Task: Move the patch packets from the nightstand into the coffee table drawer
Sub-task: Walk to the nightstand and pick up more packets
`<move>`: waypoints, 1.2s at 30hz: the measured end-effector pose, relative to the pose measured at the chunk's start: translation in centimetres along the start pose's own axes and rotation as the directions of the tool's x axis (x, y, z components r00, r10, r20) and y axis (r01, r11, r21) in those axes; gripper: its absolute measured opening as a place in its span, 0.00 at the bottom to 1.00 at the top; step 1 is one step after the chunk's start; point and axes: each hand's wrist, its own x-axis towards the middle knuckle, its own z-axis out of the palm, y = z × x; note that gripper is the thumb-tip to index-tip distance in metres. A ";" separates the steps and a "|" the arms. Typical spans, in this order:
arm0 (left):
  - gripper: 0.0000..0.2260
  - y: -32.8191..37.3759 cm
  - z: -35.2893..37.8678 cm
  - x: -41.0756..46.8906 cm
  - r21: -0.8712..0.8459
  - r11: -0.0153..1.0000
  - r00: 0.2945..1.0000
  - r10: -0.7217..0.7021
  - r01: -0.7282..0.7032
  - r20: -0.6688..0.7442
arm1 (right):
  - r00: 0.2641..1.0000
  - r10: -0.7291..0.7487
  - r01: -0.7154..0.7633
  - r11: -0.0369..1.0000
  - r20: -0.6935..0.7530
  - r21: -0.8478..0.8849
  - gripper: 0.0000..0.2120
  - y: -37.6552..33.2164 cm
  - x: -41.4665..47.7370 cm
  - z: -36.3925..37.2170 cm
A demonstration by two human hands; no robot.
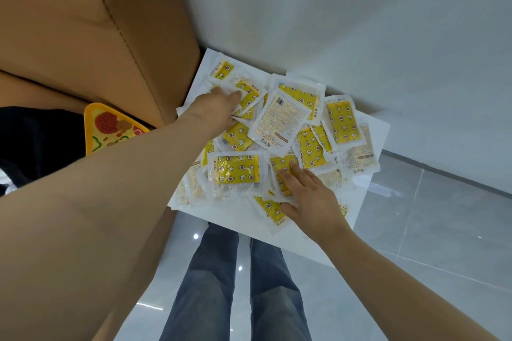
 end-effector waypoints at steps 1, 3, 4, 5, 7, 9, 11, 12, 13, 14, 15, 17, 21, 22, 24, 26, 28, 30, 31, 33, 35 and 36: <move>0.28 -0.1 -0.1 -0.2 -0.012 1.000 1.000 0.015 -0.015 0.008 | 1.000 -0.016 0.016 1.000 -0.008 0.013 0.30 0.1 -0.1 -0.2; 0.26 -0.4 -0.2 -0.7 -0.047 0.998 0.999 0.046 -0.045 0.016 | 0.999 -0.042 0.043 0.998 -0.035 0.049 0.27 0.1 -0.4 -0.7; 0.25 -0.5 -0.2 -1.0 -0.071 0.996 0.998 0.055 -0.054 0.017 | 0.997 -0.054 0.058 0.996 -0.057 0.063 0.26 0.1 -0.5 -0.9; 0.25 -0.6 -0.3 -1.4 -0.099 0.993 0.998 0.061 -0.059 0.019 | 0.994 -0.066 0.073 0.994 -0.089 0.077 0.24 0.0 -0.6 -1.2; 0.25 -0.7 -0.7 -2.3 -0.155 0.986 0.997 0.067 -0.062 0.027 | 0.985 -0.062 0.083 0.988 -0.161 0.130 0.21 -0.2 -1.0 -1.8; 0.26 -0.6 -1.4 -3.3 -0.201 0.977 0.997 0.074 -0.067 0.027 | 0.977 -0.002 0.046 0.978 -0.212 0.206 0.20 -0.6 -1.5 -2.6; 0.27 -0.6 -2.0 -4.6 -0.230 0.971 0.997 0.071 -0.068 0.008 | 0.970 0.065 0.001 0.963 -0.236 0.270 0.20 -1.1 -2.1 -3.3; 0.27 -0.5 -2.2 -5.2 -0.235 0.970 0.998 0.063 -0.061 0.000 | 0.965 0.091 -0.016 0.957 -0.246 0.291 0.19 -1.3 -2.4 -3.5; 0.27 -0.5 -2.4 -5.8 -0.237 0.970 0.999 0.051 -0.052 -0.007 | 0.961 0.112 -0.030 0.950 -0.252 0.310 0.19 -1.4 -2.7 -3.7; 0.27 -0.4 -2.5 -6.3 -0.239 0.970 0.999 0.043 -0.046 -0.014 | 0.959 0.132 -0.043 0.942 -0.250 0.333 0.18 -1.6 -3.0 -3.9; 0.27 -0.3 -2.6 -6.8 -0.245 0.969 0.999 0.038 -0.041 -0.017 | 0.957 0.149 -0.053 0.933 -0.248 0.355 0.18 -1.8 -3.3 -4.2; 0.28 -0.3 -2.7 -7.8 -0.270 0.962 0.999 0.031 -0.034 -0.016 | 0.951 0.178 -0.066 0.916 -0.254 0.395 0.18 -2.3 -3.9 -4.7; 0.26 0.3 -2.3 -9.7 -0.300 0.954 1.000 0.015 -0.016 -0.003 | 0.927 0.265 -0.118 0.877 -0.265 0.466 0.17 -2.9 -4.6 -5.6; 0.25 0.5 -2.0 -10.1 -0.313 0.950 1.000 0.008 -0.003 0.015 | 0.926 0.279 -0.143 0.881 -0.252 0.450 0.17 -2.9 -4.6 -5.5; 0.24 1.2 -1.0 -10.6 -0.331 0.943 0.998 0.011 0.013 0.070 | 0.936 0.283 -0.186 0.904 -0.212 0.386 0.17 -2.7 -4.2 -4.9; 0.24 1.8 0.3 -10.7 -0.374 0.926 0.994 0.000 0.041 0.109 | 0.942 0.293 -0.225 0.912 -0.164 0.342 0.17 -2.6 -3.7 -4.3; 0.23 2.4 1.8 -10.4 -0.368 0.928 0.995 -0.016 0.053 0.102 | 0.944 0.302 -0.242 0.908 -0.135 0.342 0.17 -2.5 -3.2 -3.7; 0.22 2.8 2.8 -10.1 -0.370 0.928 0.997 -0.029 0.051 0.065 | 0.947 0.300 -0.247 0.909 -0.115 0.336 0.17 -2.5 -2.8 -3.4; 0.22 3.0 3.1 -10.0 -0.392 0.918 0.998 -0.034 0.053 0.056 | 0.951 0.292 -0.244 0.913 -0.106 0.327 0.17 -2.6 -2.7 -3.3; 0.21 3.3 3.3 -9.9 -0.423 0.905 0.998 -0.025 0.046 0.054 | 0.957 0.276 -0.238 0.922 -0.087 0.306 0.17 -2.8 -2.5 -3.0; 0.20 3.5 3.3 -9.6 -0.421 0.906 0.999 -0.025 0.042 0.047 | 0.959 0.271 -0.237 0.926 -0.083 0.293 0.17 -3.1 -2.4 -2.8; 0.20 3.6 3.3 -9.5 -0.420 0.906 0.999 -0.031 0.044 0.038 | 0.959 0.270 -0.237 0.928 -0.082 0.288 0.17 -3.3 -2.4 -2.7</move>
